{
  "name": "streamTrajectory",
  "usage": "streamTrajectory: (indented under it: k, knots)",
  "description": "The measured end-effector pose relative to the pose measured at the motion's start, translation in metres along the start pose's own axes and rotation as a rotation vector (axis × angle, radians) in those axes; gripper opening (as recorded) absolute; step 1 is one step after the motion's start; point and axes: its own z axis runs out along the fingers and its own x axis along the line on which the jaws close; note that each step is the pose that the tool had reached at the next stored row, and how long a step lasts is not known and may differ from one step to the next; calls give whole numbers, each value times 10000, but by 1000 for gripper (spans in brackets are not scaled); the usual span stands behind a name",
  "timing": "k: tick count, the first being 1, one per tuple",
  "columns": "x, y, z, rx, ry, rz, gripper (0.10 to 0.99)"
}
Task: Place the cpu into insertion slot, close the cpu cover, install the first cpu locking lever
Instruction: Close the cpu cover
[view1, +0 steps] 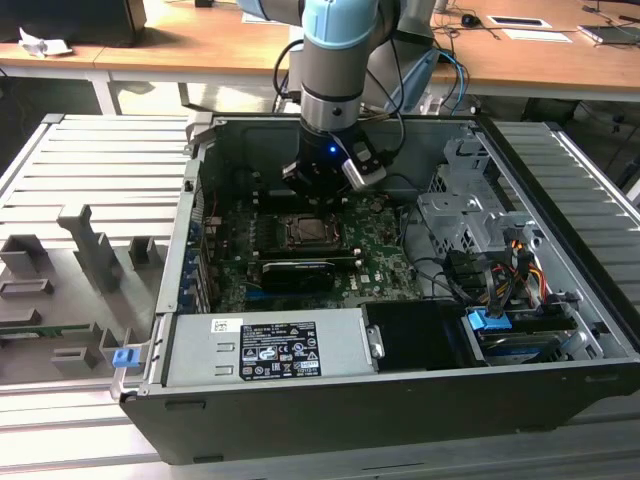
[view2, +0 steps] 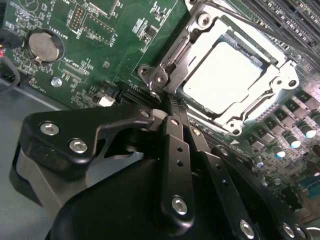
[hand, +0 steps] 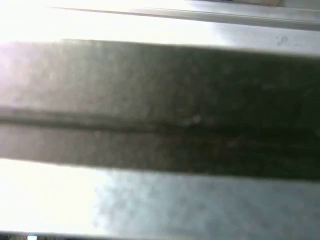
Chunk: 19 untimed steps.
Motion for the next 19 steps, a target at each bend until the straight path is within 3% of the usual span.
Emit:
streamTrajectory:
  k: [2,19]
  knots:
    - [0,3,-57,7,5,0,106]
    - [6,-69,-67,8,5,0,106]
